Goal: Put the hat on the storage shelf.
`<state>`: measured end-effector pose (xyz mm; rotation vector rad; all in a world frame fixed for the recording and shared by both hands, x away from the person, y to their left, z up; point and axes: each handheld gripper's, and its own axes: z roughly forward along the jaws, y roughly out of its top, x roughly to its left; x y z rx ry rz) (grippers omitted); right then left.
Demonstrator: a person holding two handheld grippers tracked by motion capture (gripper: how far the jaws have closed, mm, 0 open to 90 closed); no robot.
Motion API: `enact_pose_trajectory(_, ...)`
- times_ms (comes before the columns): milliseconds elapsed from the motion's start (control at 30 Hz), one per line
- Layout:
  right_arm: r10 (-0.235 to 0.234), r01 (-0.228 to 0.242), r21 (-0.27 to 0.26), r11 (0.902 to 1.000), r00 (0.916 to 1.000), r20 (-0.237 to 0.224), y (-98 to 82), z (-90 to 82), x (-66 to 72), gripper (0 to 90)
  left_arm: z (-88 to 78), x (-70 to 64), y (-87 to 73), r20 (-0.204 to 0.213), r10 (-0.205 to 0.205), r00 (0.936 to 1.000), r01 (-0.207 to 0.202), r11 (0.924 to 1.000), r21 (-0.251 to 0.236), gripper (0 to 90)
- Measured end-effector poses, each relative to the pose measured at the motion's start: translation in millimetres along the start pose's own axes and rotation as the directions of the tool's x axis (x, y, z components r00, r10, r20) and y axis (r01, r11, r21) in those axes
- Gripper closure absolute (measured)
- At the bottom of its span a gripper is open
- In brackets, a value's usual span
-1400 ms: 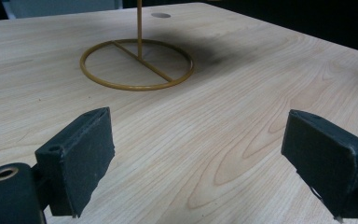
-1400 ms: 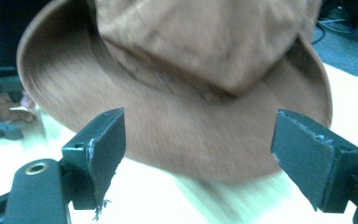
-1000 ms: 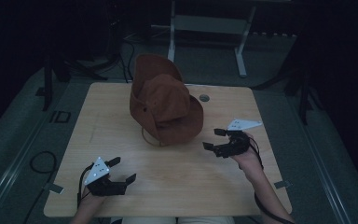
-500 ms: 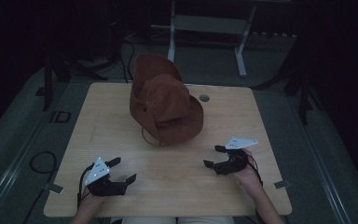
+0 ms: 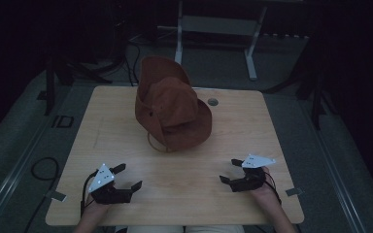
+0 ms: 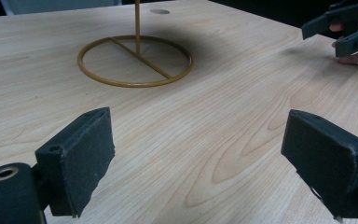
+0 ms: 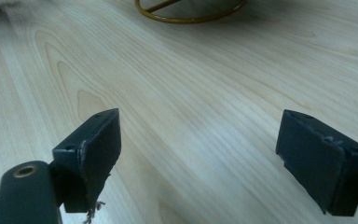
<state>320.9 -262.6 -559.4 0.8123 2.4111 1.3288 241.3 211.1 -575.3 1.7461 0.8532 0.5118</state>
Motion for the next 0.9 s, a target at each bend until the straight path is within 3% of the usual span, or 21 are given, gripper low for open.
enact_pose_trajectory(200,0.01,-0.011,0.015,0.9998,0.9992,0.038,-9.0,-12.1,-5.0,13.8,0.0,-0.2,-0.2,-0.002,0.0,1.0,0.0,1.0,0.002,9.9)
enact_pose_trajectory(433,0.053,-0.053,0.004,0.9986,0.9955,0.079,-21.0,-25.7,-11.5,13.9,-0.2,-0.5,-0.9,-0.011,-0.001,0.9999,0.001,1.0,0.005,9.9)
enact_pose_trajectory(700,0.049,-0.05,0.01,0.9987,0.9915,0.121,-28.7,-32.8,-12.5,14.0,0.0,-2.3,-1.9,-0.023,-0.003,0.9997,0.003,1.0,0.005,9.9)
enact_pose_trajectory(900,0.035,-0.039,0.023,0.999,0.9913,0.127,-29.3,-30.9,-12.8,14.0,0.2,-2.5,-2.1,-0.023,-0.007,0.9997,0.007,1.0,0.004,9.9)
